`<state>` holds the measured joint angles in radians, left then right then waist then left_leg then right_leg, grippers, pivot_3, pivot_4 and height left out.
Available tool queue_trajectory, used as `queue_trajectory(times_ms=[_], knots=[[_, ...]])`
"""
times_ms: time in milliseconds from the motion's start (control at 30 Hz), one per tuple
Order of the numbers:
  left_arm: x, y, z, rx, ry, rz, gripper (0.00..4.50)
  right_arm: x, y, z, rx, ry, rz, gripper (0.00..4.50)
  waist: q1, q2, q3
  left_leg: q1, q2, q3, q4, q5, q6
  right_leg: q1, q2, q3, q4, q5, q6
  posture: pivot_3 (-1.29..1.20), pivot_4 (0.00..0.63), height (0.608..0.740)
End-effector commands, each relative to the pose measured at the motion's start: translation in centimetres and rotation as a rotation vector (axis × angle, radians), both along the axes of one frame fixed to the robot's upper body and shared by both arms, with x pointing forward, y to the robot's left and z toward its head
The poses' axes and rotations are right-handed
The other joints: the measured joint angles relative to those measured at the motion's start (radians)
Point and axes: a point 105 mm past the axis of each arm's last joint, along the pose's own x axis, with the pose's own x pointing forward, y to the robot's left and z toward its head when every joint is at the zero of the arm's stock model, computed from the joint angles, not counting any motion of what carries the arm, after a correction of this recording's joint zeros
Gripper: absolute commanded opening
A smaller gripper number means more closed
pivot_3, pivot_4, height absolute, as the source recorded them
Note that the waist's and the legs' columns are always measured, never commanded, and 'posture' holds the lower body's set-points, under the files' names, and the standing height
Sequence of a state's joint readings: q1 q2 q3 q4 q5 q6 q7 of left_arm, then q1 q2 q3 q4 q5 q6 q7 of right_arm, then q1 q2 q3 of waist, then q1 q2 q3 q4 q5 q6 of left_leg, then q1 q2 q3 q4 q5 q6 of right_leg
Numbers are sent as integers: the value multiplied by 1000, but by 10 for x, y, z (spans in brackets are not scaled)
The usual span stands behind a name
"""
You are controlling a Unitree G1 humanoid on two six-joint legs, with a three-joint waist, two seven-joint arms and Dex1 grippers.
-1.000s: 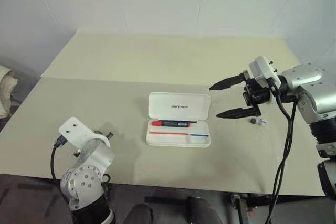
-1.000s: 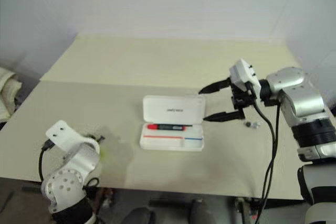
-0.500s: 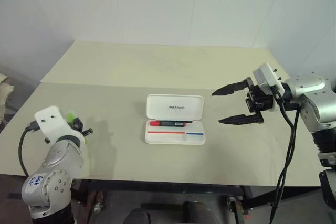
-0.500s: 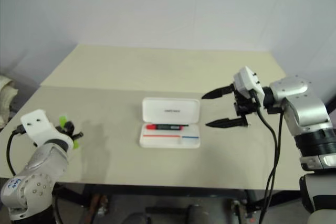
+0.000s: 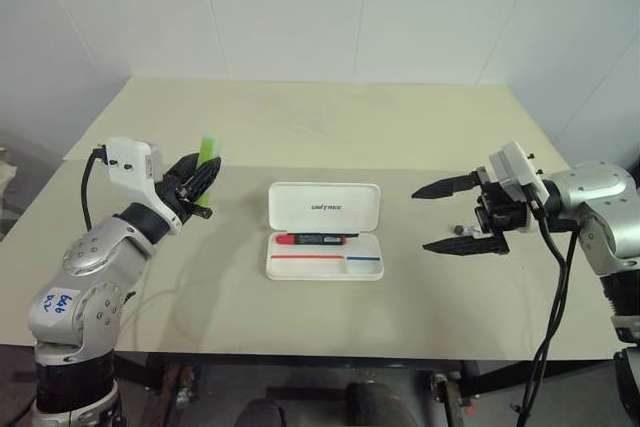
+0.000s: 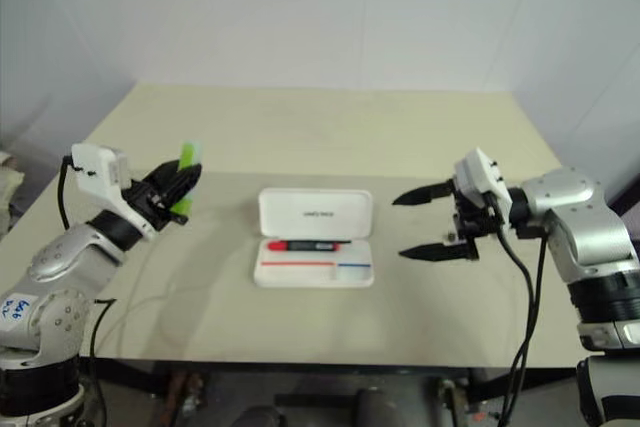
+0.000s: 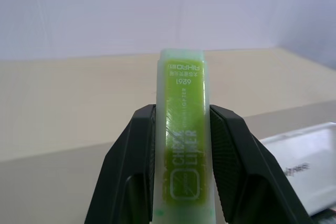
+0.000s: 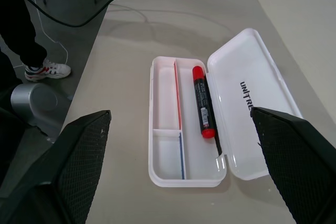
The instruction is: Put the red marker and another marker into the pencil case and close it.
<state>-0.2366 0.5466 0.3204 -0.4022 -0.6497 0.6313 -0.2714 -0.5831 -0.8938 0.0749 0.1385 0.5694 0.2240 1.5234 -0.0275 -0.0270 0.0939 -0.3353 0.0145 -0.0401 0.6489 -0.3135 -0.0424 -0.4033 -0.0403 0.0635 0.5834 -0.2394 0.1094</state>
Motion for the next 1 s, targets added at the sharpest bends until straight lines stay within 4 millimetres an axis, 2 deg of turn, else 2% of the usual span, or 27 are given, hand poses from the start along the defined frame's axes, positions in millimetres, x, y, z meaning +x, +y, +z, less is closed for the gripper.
queue_trajectory(times_ms=[33,100,167,433,667,733,800,1000], knots=[[-16,-18,16,165,-119,-240,1029,-5,-3,10,15,-55,-16,4500,-1,0,0,0,0,0,1,0,0,0,0,0,0,-1,-1,0,0,740],[-24,-28,10,291,-136,-369,1029,-6,-4,9,25,-58,-33,4500,-1,0,0,0,0,2,2,0,0,0,0,2,0,-2,-3,0,0,740],[-31,-37,2,384,-141,-489,1029,-8,-5,7,30,-60,-48,4500,-1,0,0,1,0,6,3,0,0,0,0,6,0,-8,-14,0,0,740],[-34,-58,-16,503,-102,-798,1029,-15,-8,5,46,-68,-92,4500,-2,0,0,2,-1,17,6,0,1,0,2,20,0,-6,-8,0,0,740],[-25,-69,-29,569,-55,-919,1029,-21,-8,2,60,-69,-124,4500,-6,-1,-1,2,-1,25,7,-2,6,-1,3,30,2,-7,-4,0,0,740],[-21,-74,-31,572,-46,-938,1029,-23,-7,1,66,-71,-131,4500,-5,-1,-1,2,-1,26,7,-2,6,-2,4,32,3,-7,-3,0,0,740],[-18,-82,-37,586,-40,-962,1029,-25,-7,1,74,-74,-144,4500,-4,-1,-1,2,-1,27,7,-2,6,-3,5,34,3,-2,5,0,0,740],[-11,-99,-52,584,-10,-975,1029,-29,-3,0,92,-75,-166,4500,-3,-1,-1,1,-1,29,9,-3,7,-6,6,37,4,-1,8,0,0,740]])
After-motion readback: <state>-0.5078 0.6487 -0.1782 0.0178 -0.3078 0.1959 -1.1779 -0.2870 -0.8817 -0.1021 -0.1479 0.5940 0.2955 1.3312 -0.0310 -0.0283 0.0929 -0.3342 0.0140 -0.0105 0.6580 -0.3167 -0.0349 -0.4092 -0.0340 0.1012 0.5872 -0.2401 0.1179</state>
